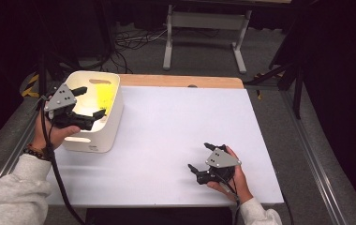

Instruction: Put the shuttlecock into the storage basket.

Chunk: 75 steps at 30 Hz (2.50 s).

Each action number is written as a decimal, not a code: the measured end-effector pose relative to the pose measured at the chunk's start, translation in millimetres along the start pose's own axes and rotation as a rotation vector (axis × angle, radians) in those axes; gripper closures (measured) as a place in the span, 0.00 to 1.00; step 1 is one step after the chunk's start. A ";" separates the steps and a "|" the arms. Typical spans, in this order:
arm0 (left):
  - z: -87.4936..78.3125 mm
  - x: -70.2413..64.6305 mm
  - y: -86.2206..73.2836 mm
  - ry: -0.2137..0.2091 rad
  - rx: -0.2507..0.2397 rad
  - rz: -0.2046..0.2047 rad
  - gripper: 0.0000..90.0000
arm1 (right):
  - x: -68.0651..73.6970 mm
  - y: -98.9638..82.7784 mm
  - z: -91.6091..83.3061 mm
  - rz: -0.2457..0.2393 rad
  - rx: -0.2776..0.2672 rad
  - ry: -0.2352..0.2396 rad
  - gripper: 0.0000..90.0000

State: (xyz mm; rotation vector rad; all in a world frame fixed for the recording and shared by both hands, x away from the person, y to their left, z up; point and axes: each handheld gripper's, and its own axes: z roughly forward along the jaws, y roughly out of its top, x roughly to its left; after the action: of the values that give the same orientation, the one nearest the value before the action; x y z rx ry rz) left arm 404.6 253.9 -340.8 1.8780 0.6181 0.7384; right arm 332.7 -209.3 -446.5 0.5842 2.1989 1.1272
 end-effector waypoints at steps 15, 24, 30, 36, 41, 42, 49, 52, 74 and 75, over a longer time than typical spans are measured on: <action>-3.6 -21.1 2.0 -0.042 -0.051 0.035 0.08 | 0.0 0.4 -1.7 0.002 -0.013 0.002 0.11; -5.1 -36.3 2.8 -0.052 -0.070 0.067 0.06 | 0.9 1.7 -2.7 -0.002 -0.021 0.000 0.11; -4.0 -46.4 0.5 -0.066 -0.075 0.087 0.06 | 0.9 2.1 -3.3 0.000 -0.027 -0.001 0.11; -2.7 -54.9 -4.6 -0.082 -0.079 0.088 0.06 | 1.3 2.6 -3.9 -0.001 -0.029 -0.001 0.11; -3.1 -61.5 -7.7 -0.087 -0.089 0.099 0.06 | 2.5 3.3 -4.2 -0.006 -0.031 0.000 0.11; -3.2 -63.7 -8.1 -0.091 -0.092 0.099 0.06 | 2.8 3.5 -4.2 -0.008 -0.031 0.000 0.11; -4.0 -74.1 -10.9 -0.095 -0.104 0.111 0.06 | 3.6 4.4 -4.9 -0.010 -0.035 0.001 0.11; -3.7 -79.9 -13.0 -0.108 -0.110 0.118 0.06 | 4.3 5.1 -5.4 -0.014 -0.038 0.002 0.11; 13.4 -114.4 -47.3 -0.144 -0.047 0.159 0.06 | 8.8 7.3 -5.7 -0.029 -0.040 0.005 0.11; 14.1 -115.3 -48.5 -0.146 -0.046 0.159 0.06 | 9.4 7.6 -5.9 -0.031 -0.041 0.003 0.11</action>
State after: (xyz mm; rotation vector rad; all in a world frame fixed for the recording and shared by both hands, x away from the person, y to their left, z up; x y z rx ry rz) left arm 331.3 183.9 -415.3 1.9347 0.3599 0.7038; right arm 322.8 -202.7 -440.3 0.5299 2.1746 1.1544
